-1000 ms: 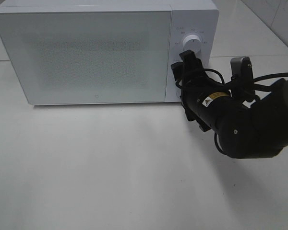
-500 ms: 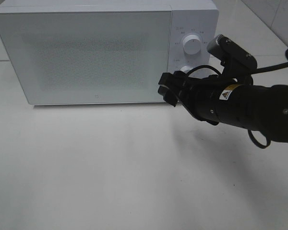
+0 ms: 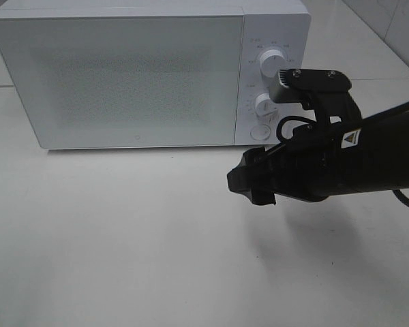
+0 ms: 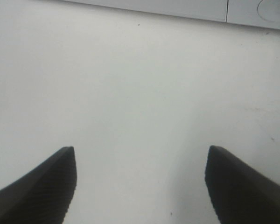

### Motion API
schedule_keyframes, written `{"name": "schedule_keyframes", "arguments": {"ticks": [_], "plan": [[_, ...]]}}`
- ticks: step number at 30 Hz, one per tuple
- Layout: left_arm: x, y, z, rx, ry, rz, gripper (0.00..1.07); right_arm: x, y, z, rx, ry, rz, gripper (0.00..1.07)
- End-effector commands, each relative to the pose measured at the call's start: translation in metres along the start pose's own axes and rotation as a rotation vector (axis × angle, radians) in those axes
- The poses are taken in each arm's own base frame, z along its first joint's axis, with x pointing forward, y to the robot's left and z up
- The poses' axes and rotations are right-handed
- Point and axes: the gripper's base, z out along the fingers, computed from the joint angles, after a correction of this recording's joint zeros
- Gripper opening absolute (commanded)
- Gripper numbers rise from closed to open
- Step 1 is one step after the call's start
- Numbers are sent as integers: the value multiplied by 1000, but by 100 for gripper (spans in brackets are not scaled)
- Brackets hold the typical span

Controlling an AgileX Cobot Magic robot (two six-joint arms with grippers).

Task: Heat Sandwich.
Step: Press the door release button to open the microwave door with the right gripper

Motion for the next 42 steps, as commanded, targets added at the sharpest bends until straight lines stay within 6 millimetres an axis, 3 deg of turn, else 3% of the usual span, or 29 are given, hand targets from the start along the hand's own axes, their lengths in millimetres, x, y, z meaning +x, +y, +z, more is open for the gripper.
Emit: {"name": "schedule_keyframes", "arguments": {"ticks": [1,13,16,17,21,22,26,30,31,35,42], "plan": [[0,0,-2,-5,-27,2,98,2,3,-15,-20,50,-76,72],[0,0,-2,-5,-27,2,98,14,1,-66,-1,155,-221,72],[0,0,-2,-5,-27,2,98,20,-1,-91,11,176,-250,72],[0,0,-2,-5,-27,2,98,20,-1,-91,11,176,-250,72],[0,0,-2,-5,-27,2,98,22,0,-129,14,176,-257,72],[0,0,-2,-5,-27,2,98,22,0,-129,14,176,-257,72],[0,0,-2,-5,-27,2,98,23,0,-152,6,144,-265,72],[0,0,-2,-5,-27,2,98,37,-7,-186,37,62,-308,72],[0,0,-2,-5,-27,2,98,37,-7,-186,37,62,-308,72],[0,0,-2,-5,-27,2,98,58,-17,-221,64,-44,-310,72],[0,0,-2,-5,-27,2,98,76,-26,-242,115,-129,-193,72]]}}
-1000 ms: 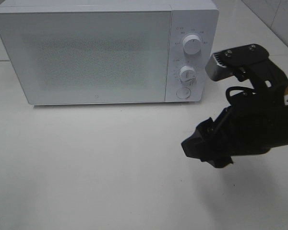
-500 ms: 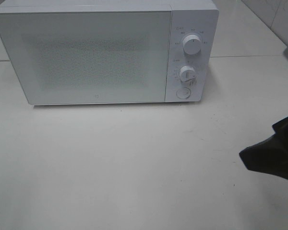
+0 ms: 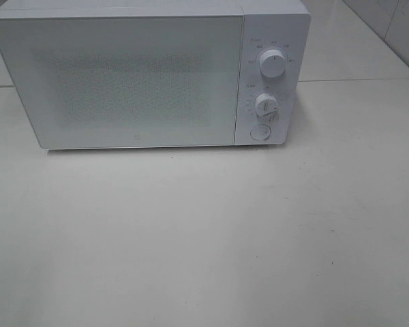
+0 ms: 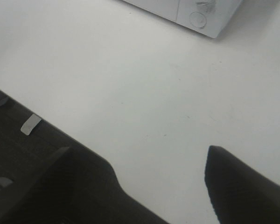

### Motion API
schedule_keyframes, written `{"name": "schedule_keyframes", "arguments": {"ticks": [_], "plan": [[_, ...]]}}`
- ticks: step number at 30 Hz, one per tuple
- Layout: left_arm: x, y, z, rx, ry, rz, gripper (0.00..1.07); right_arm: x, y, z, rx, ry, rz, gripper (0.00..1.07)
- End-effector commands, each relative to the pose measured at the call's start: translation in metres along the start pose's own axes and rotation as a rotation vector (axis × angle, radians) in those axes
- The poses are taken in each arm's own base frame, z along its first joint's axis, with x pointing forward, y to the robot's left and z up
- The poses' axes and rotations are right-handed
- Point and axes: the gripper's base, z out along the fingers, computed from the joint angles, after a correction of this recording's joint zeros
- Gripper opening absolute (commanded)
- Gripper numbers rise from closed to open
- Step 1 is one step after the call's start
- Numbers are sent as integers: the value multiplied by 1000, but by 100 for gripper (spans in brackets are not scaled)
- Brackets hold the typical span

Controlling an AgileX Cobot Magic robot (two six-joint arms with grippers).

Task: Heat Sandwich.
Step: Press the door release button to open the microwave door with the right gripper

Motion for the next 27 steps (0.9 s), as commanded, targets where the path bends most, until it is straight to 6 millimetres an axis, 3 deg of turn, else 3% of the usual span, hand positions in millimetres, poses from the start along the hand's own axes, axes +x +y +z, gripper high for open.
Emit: {"name": "schedule_keyframes", "arguments": {"ticks": [1,9,16,27], "plan": [[0,0,-2,-5,-27,2,98,10,-5,-14,72,-51,66,72],[0,0,-2,-5,-27,2,98,30,-9,-38,256,-211,143,72],[0,0,-2,-5,-27,2,98,57,-7,-22,352,-213,208,72],[0,0,-2,-5,-27,2,98,65,-6,-17,410,-268,235,72]]}}
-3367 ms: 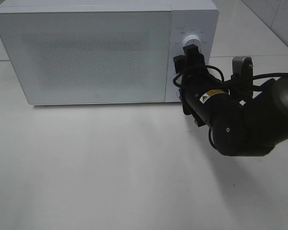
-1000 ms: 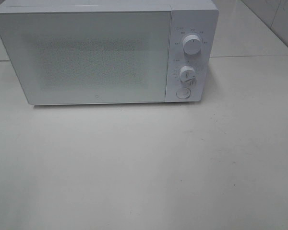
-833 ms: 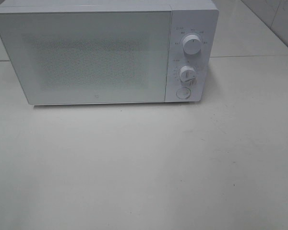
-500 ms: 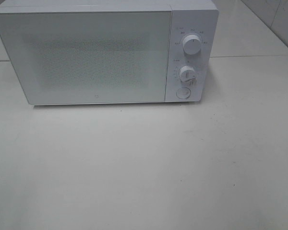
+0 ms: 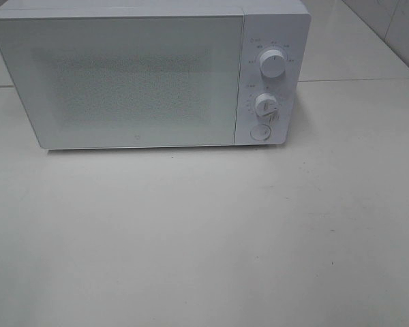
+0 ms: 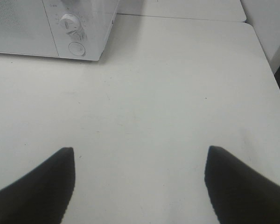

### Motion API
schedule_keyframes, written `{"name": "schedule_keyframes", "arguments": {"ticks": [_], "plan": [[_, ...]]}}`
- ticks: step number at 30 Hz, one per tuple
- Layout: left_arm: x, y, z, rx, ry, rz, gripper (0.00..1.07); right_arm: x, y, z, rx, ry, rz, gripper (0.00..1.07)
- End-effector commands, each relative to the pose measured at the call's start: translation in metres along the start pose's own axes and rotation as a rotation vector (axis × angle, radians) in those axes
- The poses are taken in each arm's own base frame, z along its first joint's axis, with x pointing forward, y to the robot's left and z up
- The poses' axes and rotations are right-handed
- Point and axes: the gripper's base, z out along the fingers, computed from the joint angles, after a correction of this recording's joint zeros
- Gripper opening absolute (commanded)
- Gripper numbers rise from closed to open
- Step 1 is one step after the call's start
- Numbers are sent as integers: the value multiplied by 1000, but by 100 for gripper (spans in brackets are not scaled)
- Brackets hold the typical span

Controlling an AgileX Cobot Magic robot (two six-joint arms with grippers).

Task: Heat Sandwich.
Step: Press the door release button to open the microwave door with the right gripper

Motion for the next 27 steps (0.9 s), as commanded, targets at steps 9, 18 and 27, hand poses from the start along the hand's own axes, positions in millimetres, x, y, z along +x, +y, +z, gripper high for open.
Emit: {"name": "schedule_keyframes", "arguments": {"ticks": [9,18,27], "plan": [[0,0,-2,-5,-27,2,98,1,0,-3,10,-41,7,72],[0,0,-2,-5,-27,2,98,-11,0,-4,8,-77,5,72],[0,0,-2,-5,-27,2,98,-45,6,27,-10,-81,-11,72]]}}
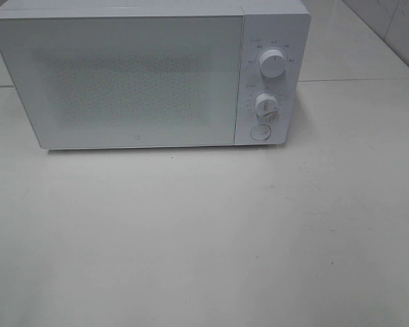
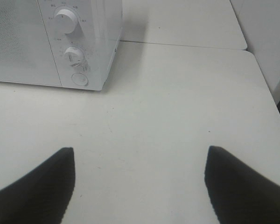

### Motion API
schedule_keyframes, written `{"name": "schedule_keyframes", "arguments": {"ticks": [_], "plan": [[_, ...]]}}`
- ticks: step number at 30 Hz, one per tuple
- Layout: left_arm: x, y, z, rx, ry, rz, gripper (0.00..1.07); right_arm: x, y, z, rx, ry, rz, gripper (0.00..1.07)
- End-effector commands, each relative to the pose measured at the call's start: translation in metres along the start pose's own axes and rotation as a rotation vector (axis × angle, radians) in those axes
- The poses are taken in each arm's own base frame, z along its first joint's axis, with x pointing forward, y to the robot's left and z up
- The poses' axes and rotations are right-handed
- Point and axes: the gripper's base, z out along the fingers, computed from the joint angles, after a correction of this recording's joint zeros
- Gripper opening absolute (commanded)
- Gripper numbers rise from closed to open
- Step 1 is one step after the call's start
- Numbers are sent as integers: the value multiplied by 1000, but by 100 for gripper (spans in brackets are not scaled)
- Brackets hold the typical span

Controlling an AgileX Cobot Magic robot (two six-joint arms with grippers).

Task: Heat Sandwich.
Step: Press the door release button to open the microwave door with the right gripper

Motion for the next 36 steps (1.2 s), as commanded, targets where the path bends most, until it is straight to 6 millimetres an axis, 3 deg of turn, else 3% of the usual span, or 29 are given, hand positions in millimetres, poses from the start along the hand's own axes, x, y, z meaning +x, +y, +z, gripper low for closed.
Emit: {"name": "schedule_keyframes", "arguments": {"ticks": [1,10,19,36], "plan": [[0,0,-2,-5,-27,2,98,-10,1,7,3,-25,4,72],[0,0,-2,-5,-27,2,98,-31,5,41,-13,-32,-9,72],[0,0,-2,-5,-27,2,98,-50,12,88,-39,-38,-8,72],[0,0,-2,-5,-27,2,98,-56,22,162,-81,-50,1,72]]}}
